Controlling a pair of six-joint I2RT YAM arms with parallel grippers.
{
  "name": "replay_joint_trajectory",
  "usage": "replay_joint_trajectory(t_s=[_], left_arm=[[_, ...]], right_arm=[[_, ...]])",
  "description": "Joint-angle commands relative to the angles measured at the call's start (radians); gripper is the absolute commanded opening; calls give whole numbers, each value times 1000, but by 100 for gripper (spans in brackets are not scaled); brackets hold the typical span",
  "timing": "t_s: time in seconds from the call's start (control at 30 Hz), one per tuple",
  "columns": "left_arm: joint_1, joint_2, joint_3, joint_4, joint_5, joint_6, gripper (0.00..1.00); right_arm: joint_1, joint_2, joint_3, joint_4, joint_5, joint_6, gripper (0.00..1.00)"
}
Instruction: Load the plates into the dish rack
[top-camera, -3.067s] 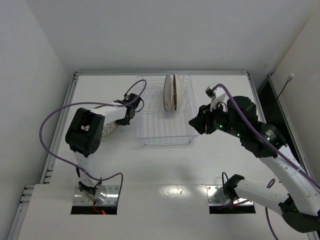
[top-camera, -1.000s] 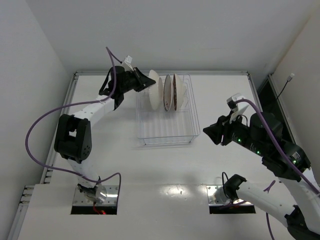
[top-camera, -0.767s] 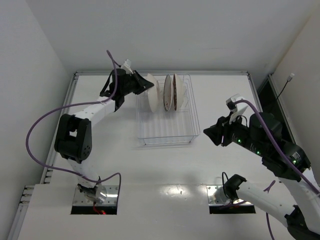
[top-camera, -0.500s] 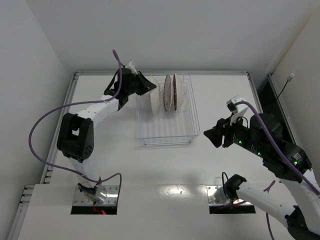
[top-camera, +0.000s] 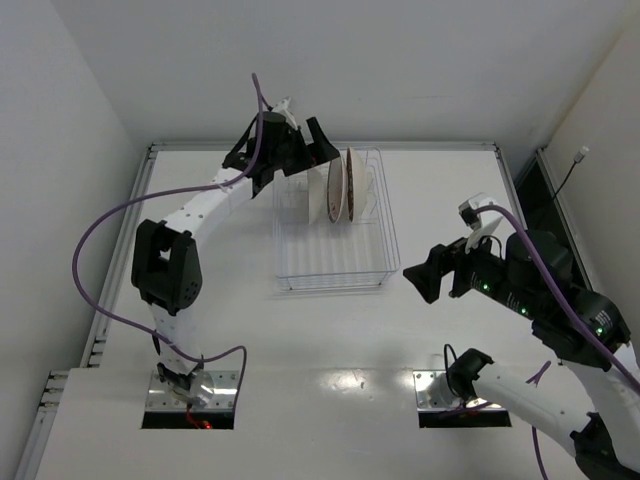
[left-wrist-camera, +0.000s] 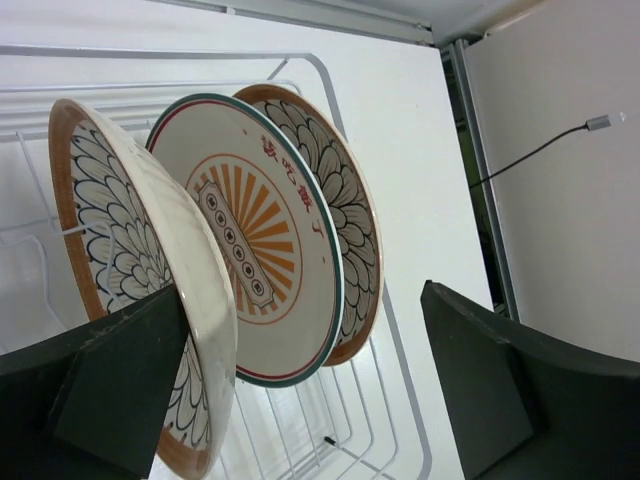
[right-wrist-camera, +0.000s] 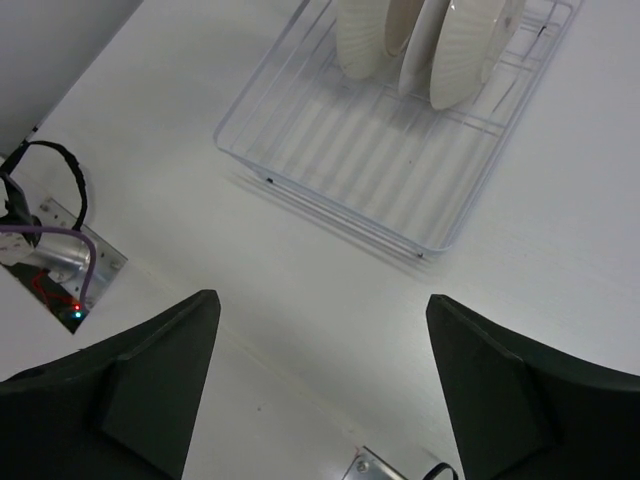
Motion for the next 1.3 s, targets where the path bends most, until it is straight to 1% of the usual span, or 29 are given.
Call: replay_joint_trajectory(t_s=[0.0,0.03,0.07,0.1,0.33,0.4,0.53,0.63,0.73,0.87,0.9,0.97,1.0,1.03,1.07,1.1,1.13,1.17,1.2,1.27], left_arm=[[-15,-15,94,-9,59,44,96],[-15,-15,105,-26,71,55,100],[-15,-15,105,-44,71,73,100],[-15,-29,105,-63,71,83,100],[-15,-138,62,-217,134,193,100],[-15,-170,30,-227,134,228,100],[-15,-181,8,-280,155,264,100],[-15,-217,-35,-293,141,284,100],[-15,-325,-122,-279,69,308,100],[-15,-477,-179,-308,-64,368,100],[-15,-550,-209,-336,-155,380,100],[-26,-644,-264,-345,-266,400,100],[-26,-697,-301,-345,-378,400,100],[-35,-754,-378,-345,-414,400,100],[-35,-868,-415,-334,-435,400,100],[-35,-924,-449,-324,-445,400,100],[-35,-973,-505,-324,-436,400,100],[-44,-1016,-525,-324,-435,388,100],[-45,-1085,-541,-334,-435,388,100],[-45,-1153,-562,-379,-464,388,100]], right_arm=[[-3,17,71,18,13,4,85],[-3,17,80,8,25,4,91],[-3,31,80,8,26,4,98],[-3,41,95,8,39,4,100],[-3,94,120,-1,64,13,100],[-3,103,120,-1,64,23,100],[-3,112,120,8,41,34,100],[-3,130,138,8,32,45,100],[-3,130,173,-10,72,45,100],[-3,130,184,-10,112,45,100],[-3,130,184,1,142,45,100],[-3,140,193,1,186,45,100],[-3,140,193,-13,266,60,100],[-3,158,213,-45,324,71,100],[-3,169,223,-67,385,83,100],[-3,184,232,-93,515,115,100],[-3,211,241,-125,567,116,100],[-3,224,253,-125,620,125,100],[-3,235,253,-125,621,102,100],[-3,287,264,-111,625,91,100]])
